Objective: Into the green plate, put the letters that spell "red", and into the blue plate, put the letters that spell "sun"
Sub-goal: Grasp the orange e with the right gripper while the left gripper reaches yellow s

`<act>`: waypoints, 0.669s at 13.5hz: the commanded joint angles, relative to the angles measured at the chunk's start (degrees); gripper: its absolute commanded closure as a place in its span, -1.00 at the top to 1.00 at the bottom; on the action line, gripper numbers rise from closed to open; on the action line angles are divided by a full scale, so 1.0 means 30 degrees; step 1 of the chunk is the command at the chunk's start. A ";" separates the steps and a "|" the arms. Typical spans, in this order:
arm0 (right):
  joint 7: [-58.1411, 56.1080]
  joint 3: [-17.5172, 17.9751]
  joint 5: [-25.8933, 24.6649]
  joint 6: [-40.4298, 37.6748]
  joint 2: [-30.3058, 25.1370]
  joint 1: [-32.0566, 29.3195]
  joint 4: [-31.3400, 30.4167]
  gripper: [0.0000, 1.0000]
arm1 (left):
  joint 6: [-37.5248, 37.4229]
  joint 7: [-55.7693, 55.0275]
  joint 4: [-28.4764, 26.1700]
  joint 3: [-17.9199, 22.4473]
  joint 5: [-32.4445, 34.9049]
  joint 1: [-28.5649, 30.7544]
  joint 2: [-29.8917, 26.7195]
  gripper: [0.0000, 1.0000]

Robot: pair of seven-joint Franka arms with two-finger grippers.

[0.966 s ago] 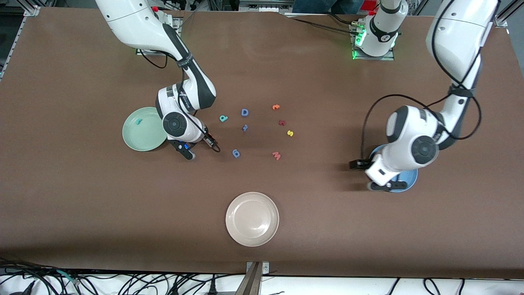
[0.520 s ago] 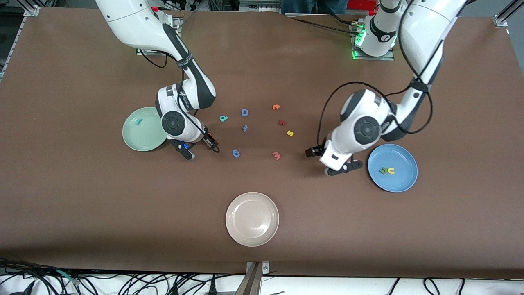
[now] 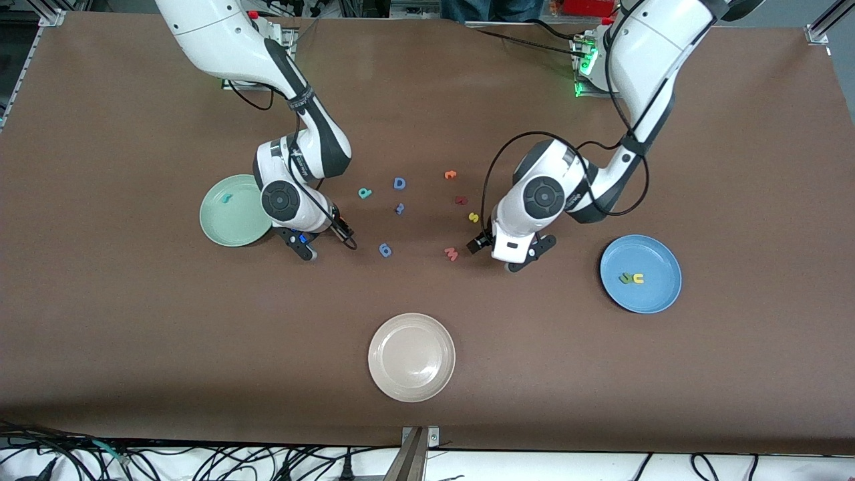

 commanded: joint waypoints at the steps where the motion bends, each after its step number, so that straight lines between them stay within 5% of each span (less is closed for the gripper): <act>1: -0.0309 -0.0067 0.0386 -0.0205 -0.0391 -0.0110 -0.0351 -0.92 | 0.1104 -0.2285 -0.0432 0.0177 0.0825 -0.0907 0.0082 1.00; 9: -0.4579 -0.3752 0.0386 -0.9573 -0.3493 -0.0315 0.1905 -0.92 | 0.3797 -0.5339 -0.3358 0.0119 0.3432 -0.1555 -0.0910 1.00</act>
